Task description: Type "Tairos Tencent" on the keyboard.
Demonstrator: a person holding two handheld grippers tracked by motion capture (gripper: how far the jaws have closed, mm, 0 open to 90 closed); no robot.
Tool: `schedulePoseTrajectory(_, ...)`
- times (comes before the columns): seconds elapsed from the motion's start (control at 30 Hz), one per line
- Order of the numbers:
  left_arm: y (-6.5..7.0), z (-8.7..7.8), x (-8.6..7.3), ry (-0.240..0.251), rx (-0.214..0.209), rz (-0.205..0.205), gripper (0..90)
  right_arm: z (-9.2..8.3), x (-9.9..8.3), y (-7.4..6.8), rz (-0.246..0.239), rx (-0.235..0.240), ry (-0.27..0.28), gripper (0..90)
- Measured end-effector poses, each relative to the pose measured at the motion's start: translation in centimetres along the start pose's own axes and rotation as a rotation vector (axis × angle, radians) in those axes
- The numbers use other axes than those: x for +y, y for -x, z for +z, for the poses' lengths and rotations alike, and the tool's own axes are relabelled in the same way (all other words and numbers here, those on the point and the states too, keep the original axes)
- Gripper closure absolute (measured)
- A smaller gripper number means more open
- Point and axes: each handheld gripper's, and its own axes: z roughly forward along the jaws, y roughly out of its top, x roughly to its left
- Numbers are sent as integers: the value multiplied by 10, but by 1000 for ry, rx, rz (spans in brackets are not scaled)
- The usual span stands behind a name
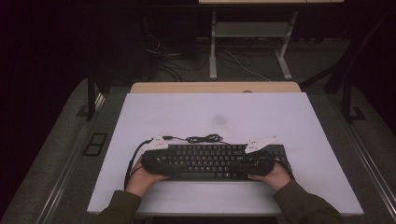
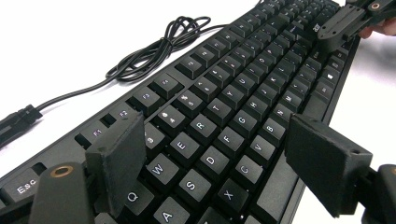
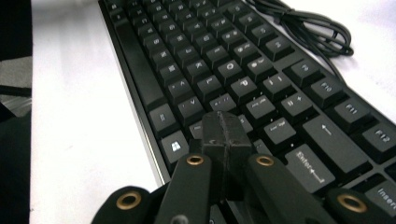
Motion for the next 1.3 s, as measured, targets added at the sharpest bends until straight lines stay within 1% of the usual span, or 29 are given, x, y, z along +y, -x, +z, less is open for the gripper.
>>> schedulePoseTrajectory(0.07, 0, 0, 0, 4, 0, 1, 200, -1, 1, 0, 7, 7, 12, 864)
schedulePoseTrajectory(0.17, 0, -1, 0, 4, 1, 2, 204, 0, 4, 0, 14, 10, 25, 786)
schedulePoseTrajectory(0.23, 0, -1, 0, 5, 2, 0, 207, 1, 6, 0, 25, 12, 35, 715)
schedulePoseTrajectory(0.3, 0, -1, 0, 7, 3, -1, 210, 2, 7, 0, 26, 16, 46, 680)
schedulePoseTrajectory(0.33, 0, -2, 0, 6, 4, -1, 212, 3, 8, 0, 30, 19, 53, 645)
schedulePoseTrajectory(0.43, 0, -3, 1, 8, 6, 0, 218, 4, 10, 0, 32, 14, 71, 552)
schedulePoseTrajectory(0.47, 0, -3, 0, 9, 6, -2, 219, 4, 11, -1, 40, 8, 78, 509)
schedulePoseTrajectory(0.5, 0, -3, 0, 11, 7, -4, 219, 4, 11, -1, 40, 8, 78, 509)
schedulePoseTrajectory(0.57, 0, -3, 1, 13, 8, -2, 224, 4, 13, 0, 44, 3, 90, 450)
schedulePoseTrajectory(0.6, 0, -4, 1, 14, 9, -1, 231, 5, 15, 1, 54, -8, 104, 390)
schedulePoseTrajectory(0.67, 0, -4, 1, 15, 10, 1, 241, 6, 18, 1, 51, -10, 118, 353)
schedulePoseTrajectory(0.83, 0, -5, 1, 13, 7, 2, 265, 9, 24, 2, 51, -21, 137, 291)
schedulePoseTrajectory(0.87, 0, -5, 1, 14, 7, 2, 270, 10, 25, 2, 52, -25, 148, 286)
schedulePoseTrajectory(0.97, 0, -6, 1, 13, 7, 4, 279, 11, 28, 2, 55, -26, 158, 277)
schedulePoseTrajectory(1.0, 0, -6, 1, 12, 8, 5, 290, 13, 31, 3, 55, -20, 166, 267)
schedulePoseTrajectory(1.13, 0, -6, 1, 13, 10, 7, 313, 15, 33, 4, 54, -18, 170, 256)
schedulePoseTrajectory(1.3, 0, -6, 1, 16, 14, 10, 369, 20, 39, 5, 57, -12, 184, 246)
